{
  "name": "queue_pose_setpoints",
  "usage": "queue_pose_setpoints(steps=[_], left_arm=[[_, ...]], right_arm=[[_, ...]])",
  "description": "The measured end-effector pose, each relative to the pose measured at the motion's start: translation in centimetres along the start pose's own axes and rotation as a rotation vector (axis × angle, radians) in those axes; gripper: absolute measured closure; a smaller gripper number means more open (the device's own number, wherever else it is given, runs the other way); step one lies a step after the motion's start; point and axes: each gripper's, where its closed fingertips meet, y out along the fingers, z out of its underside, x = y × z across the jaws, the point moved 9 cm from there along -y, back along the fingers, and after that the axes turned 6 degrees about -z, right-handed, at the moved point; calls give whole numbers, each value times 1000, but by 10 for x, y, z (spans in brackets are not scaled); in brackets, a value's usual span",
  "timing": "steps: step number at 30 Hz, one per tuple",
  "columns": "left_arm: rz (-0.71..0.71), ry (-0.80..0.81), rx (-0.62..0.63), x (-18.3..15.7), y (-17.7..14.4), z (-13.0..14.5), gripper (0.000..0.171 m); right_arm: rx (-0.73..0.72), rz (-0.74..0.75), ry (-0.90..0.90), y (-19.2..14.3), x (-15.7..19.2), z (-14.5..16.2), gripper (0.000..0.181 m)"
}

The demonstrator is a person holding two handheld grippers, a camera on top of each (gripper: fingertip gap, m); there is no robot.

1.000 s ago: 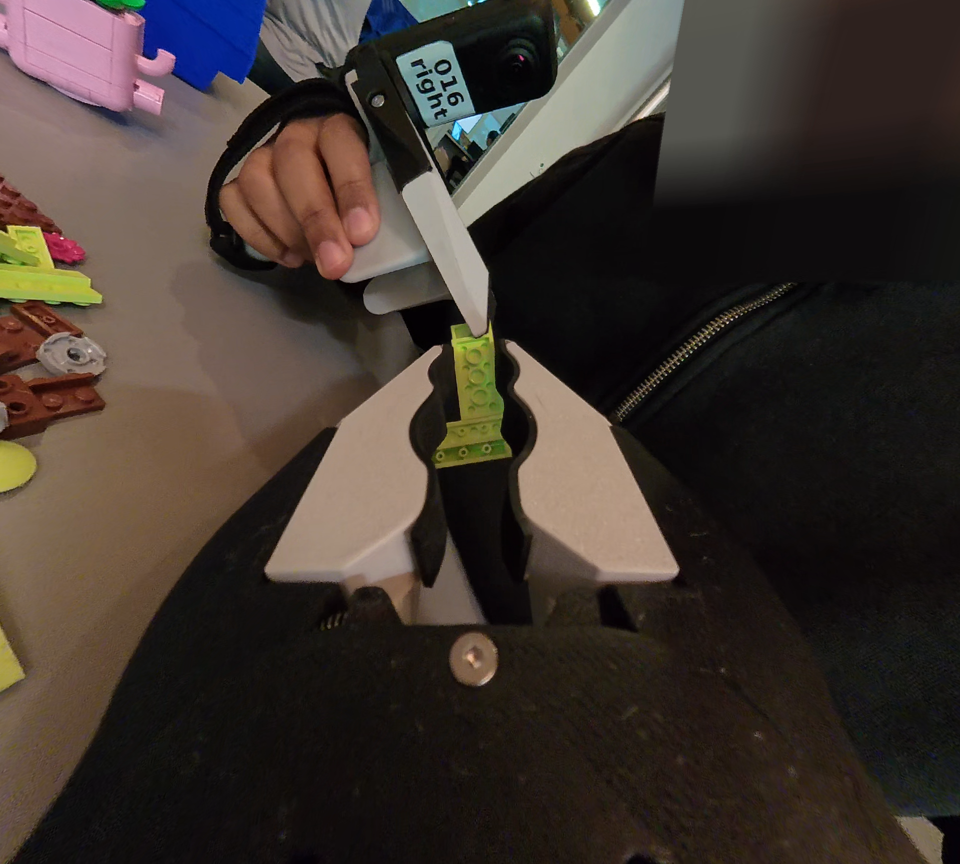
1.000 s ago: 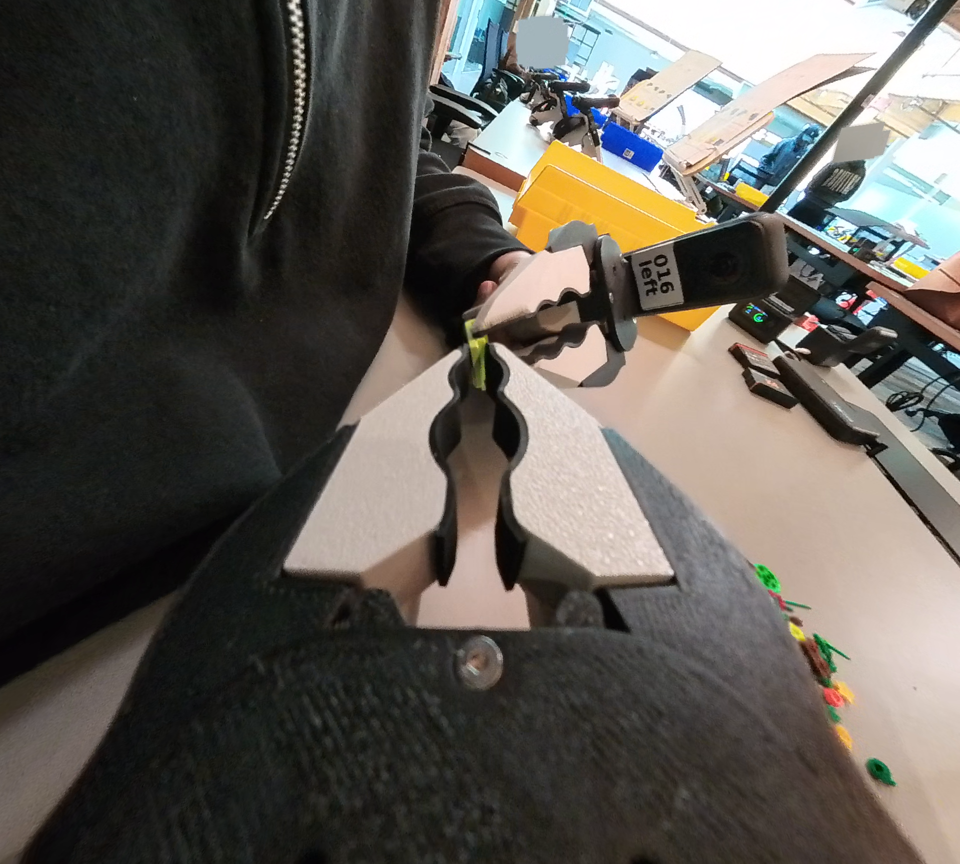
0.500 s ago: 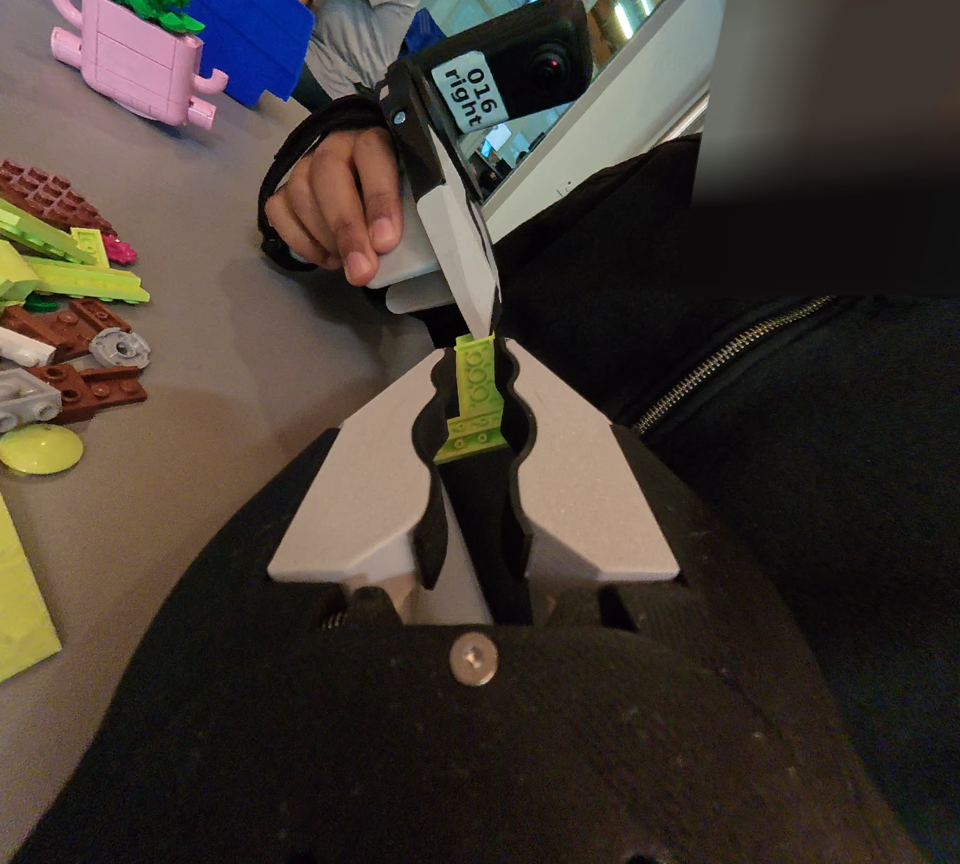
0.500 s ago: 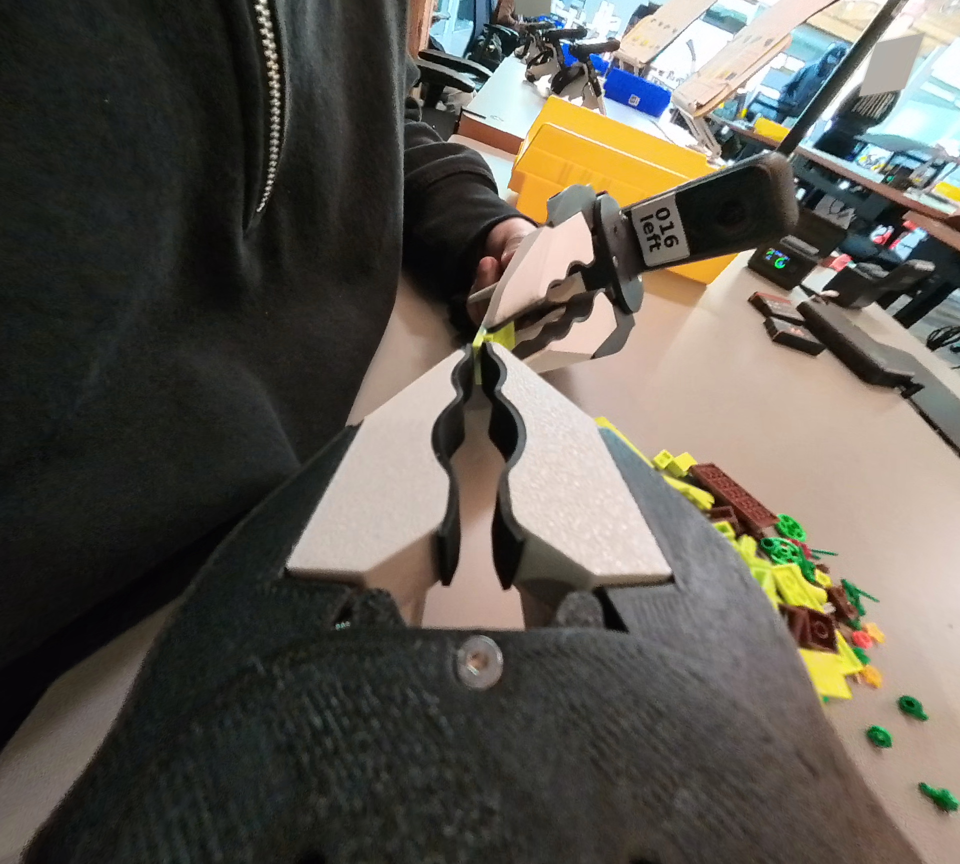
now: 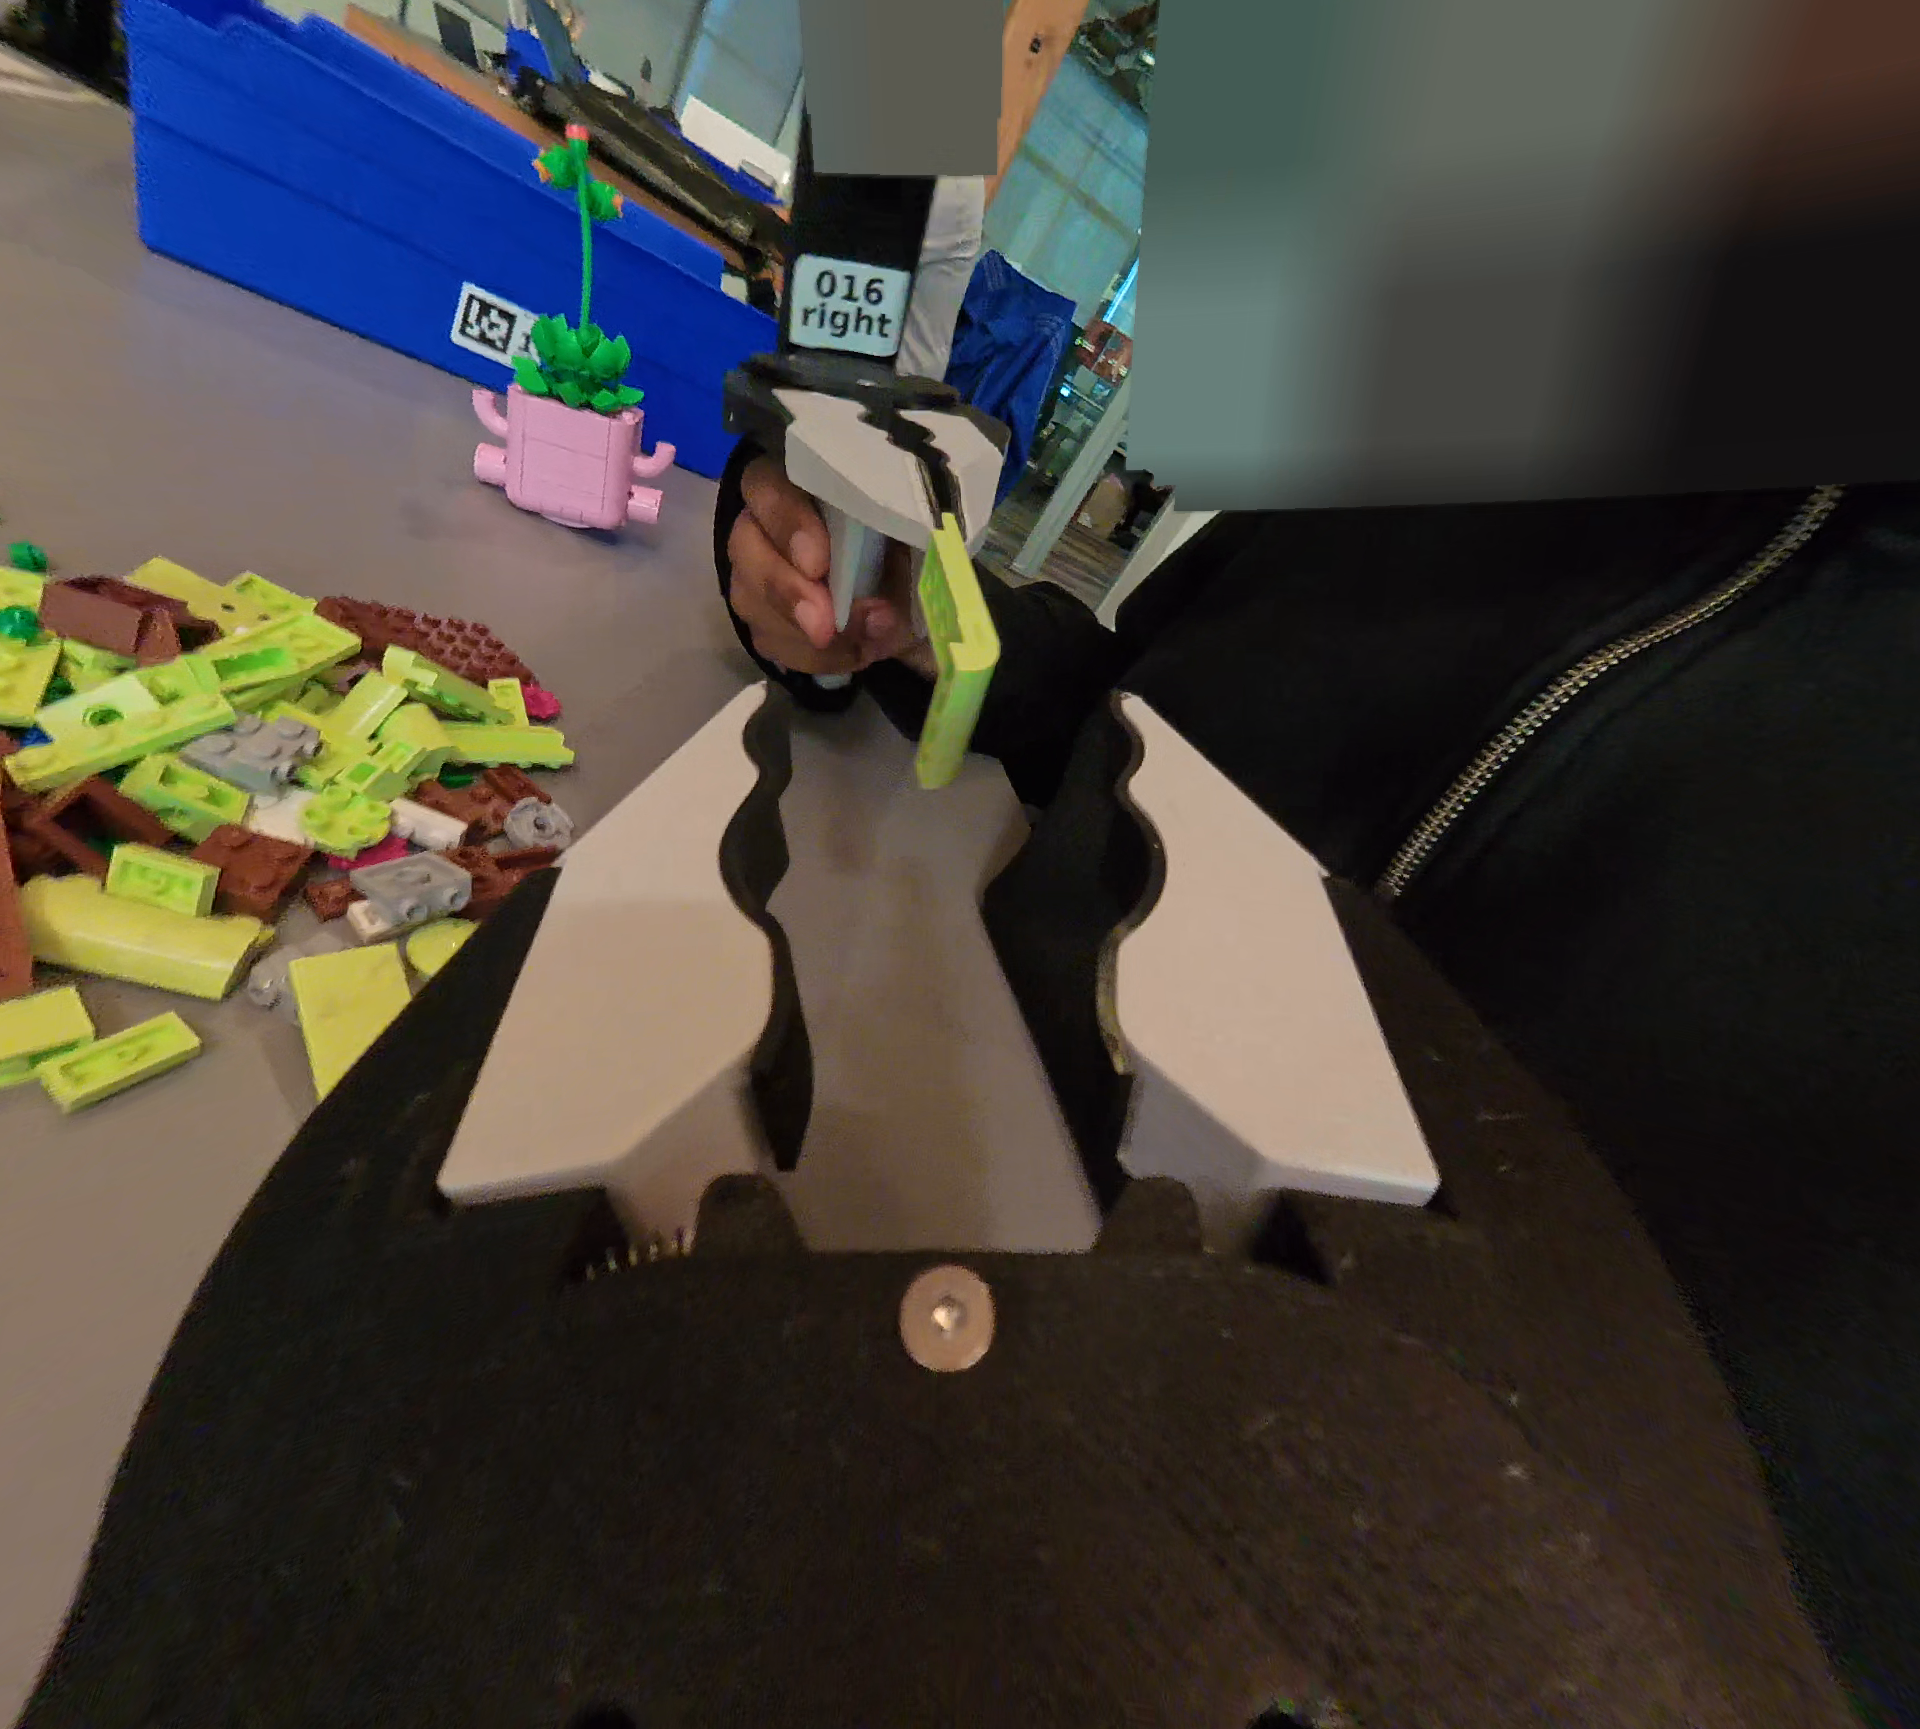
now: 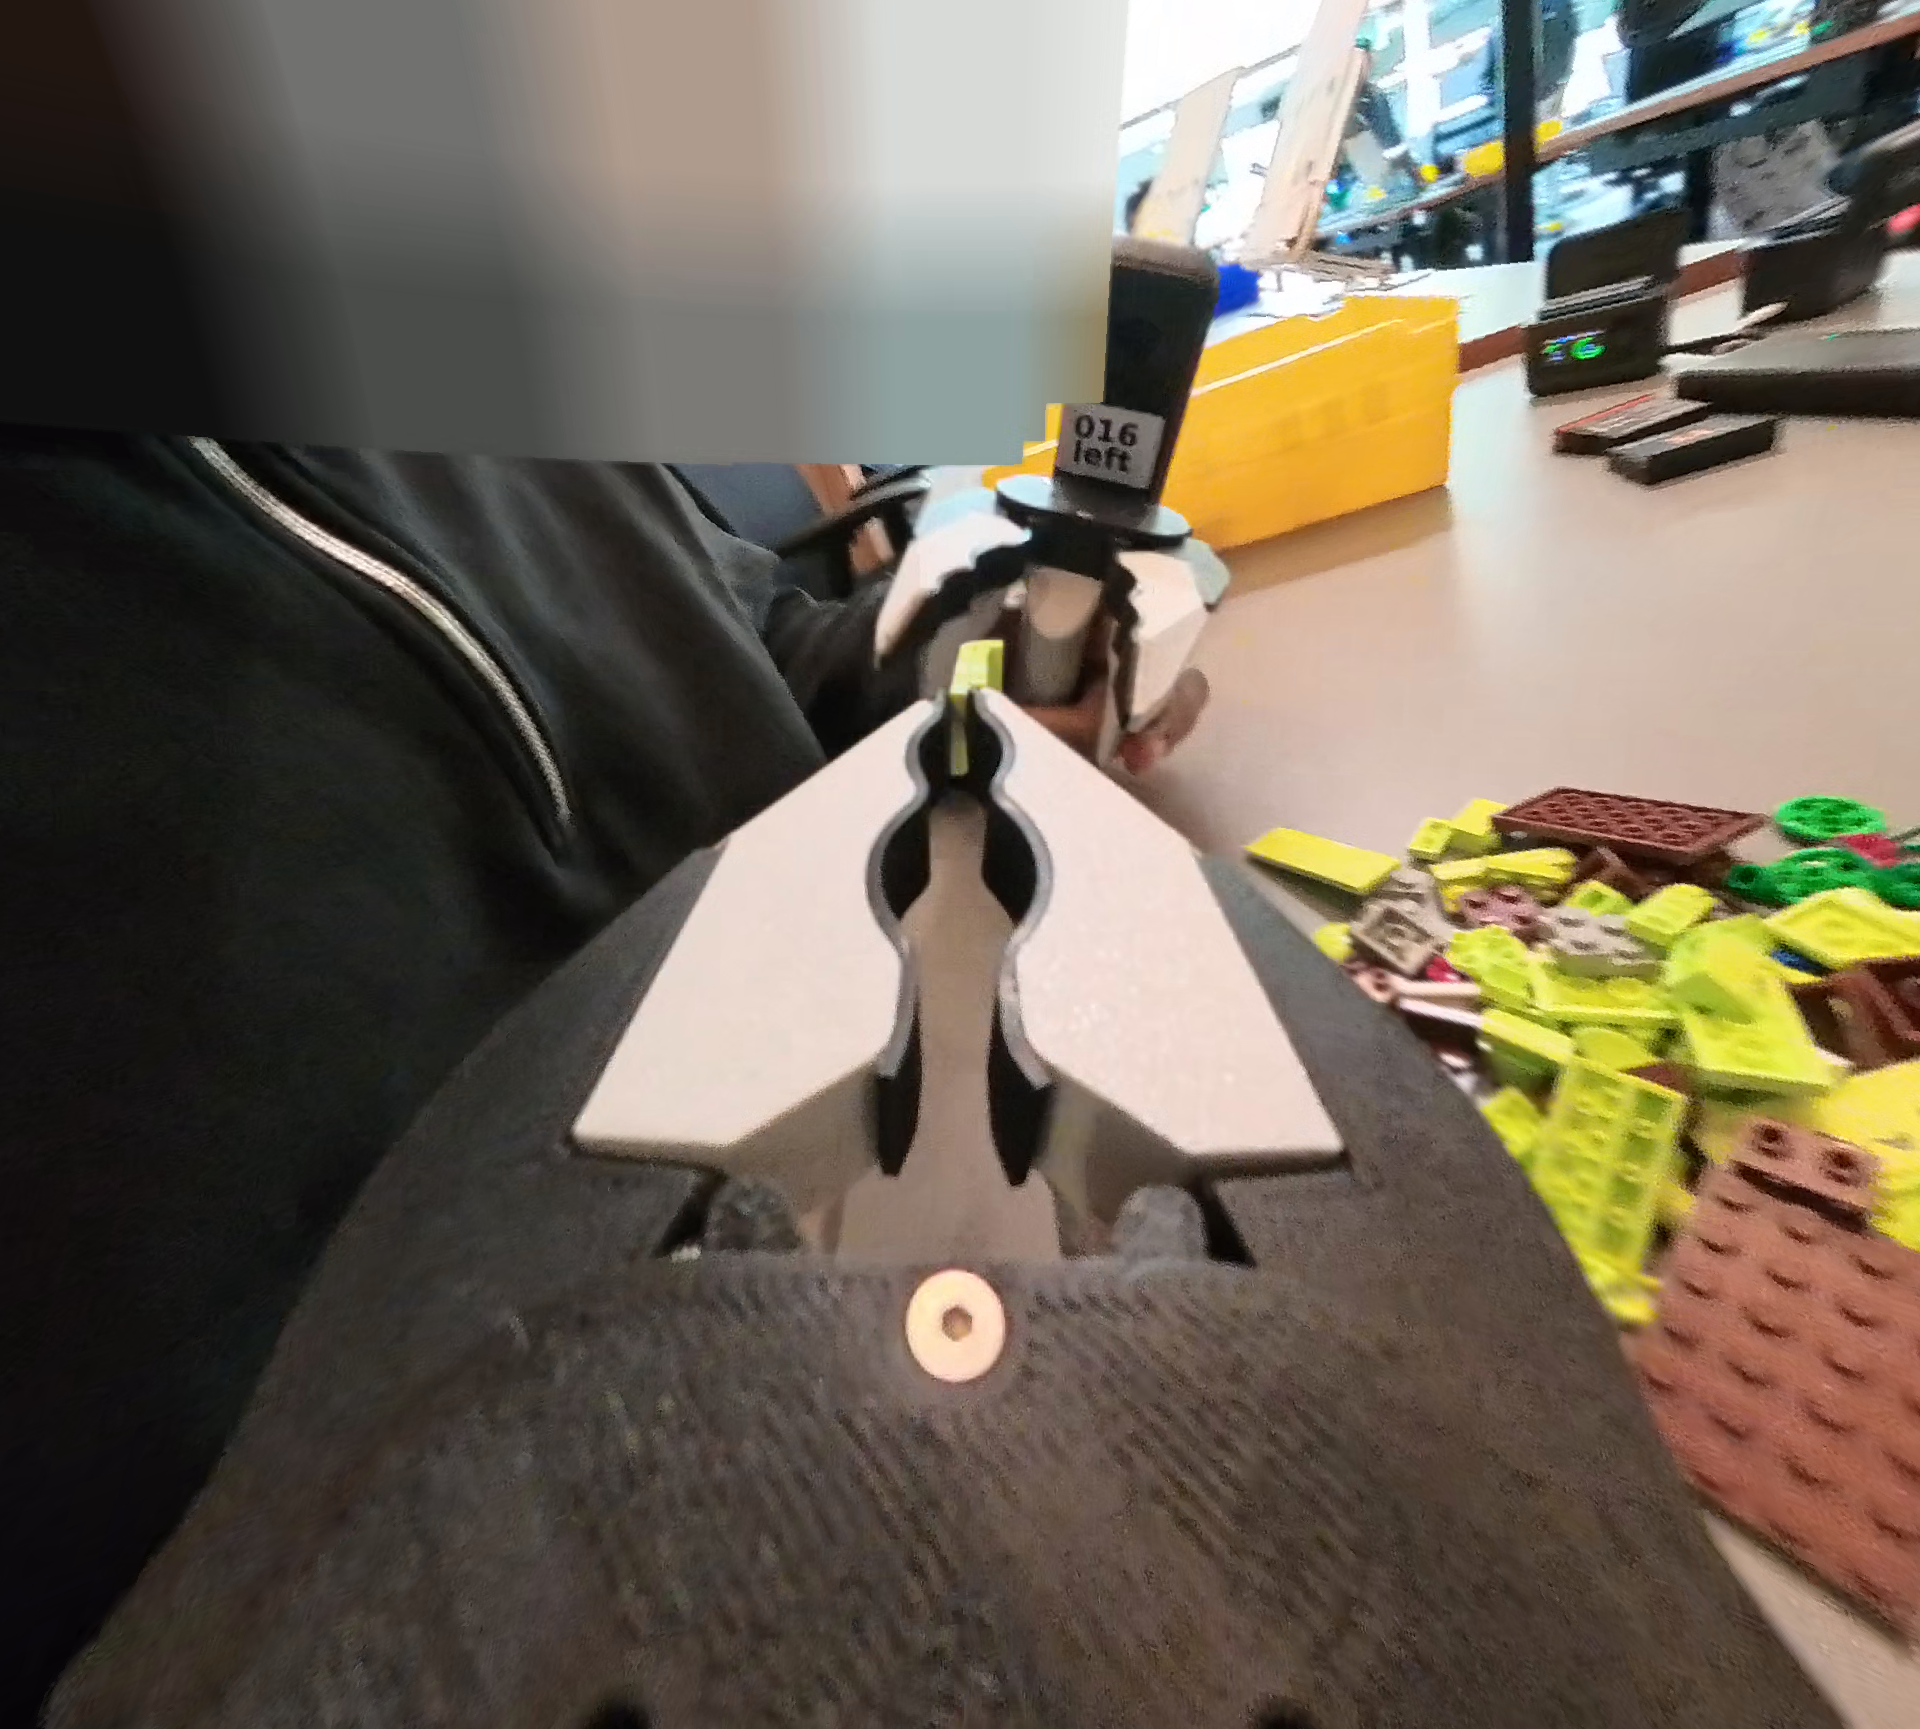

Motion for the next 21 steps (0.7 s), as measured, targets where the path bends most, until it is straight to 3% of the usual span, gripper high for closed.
queue_pose_setpoints(steps=[8,13,21], left_arm=[[-82,202,-63,-16,7,-1,166],[-188,266,-75,-13,3,-5,167],[-288,300,-53,-10,6,-3,166]], right_arm=[[-144,-89,235,4,-10,3,181],[-154,-109,321,5,-14,6,180],[-106,18,157,3,-8,1,181]])
